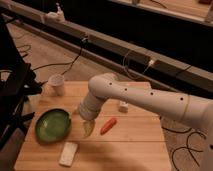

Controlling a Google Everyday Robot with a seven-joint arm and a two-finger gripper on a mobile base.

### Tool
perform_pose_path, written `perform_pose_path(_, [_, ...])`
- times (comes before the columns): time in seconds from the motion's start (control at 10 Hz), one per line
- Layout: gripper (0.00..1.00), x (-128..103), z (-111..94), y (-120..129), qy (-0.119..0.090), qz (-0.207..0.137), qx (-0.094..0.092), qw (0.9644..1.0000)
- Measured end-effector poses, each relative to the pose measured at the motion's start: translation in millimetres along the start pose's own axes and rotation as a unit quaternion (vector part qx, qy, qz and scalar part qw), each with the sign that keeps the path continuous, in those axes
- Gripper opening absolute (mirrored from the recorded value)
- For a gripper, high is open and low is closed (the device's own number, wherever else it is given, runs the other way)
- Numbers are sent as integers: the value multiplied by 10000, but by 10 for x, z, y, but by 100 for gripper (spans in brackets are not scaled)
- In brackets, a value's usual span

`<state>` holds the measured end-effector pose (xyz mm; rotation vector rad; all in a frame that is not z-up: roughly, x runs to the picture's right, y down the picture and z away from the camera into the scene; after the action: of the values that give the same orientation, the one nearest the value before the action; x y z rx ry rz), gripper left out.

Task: Pick up the ceramic bowl

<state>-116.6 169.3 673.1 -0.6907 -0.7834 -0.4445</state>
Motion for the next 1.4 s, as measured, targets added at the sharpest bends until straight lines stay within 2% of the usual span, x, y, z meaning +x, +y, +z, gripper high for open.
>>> perform_pose_path(0.2, [72,19,1,-3,-1,16,15,10000])
perform_pose_path(0.3, [72,39,83,-55,-19,-26,42,10000])
perform_pose_path(0.5, [72,-3,317,-192,-88,-328,37,9994])
perform_pose_path(0.8, [72,-124,711,-380,-269,-734,-137,9968])
perform_pose_path(1.1, [72,-128,1052,-594,-428,-930,-267,9944])
perform_pose_path(1.4, [72,23,1353,-707,-593,-925,-401,9931])
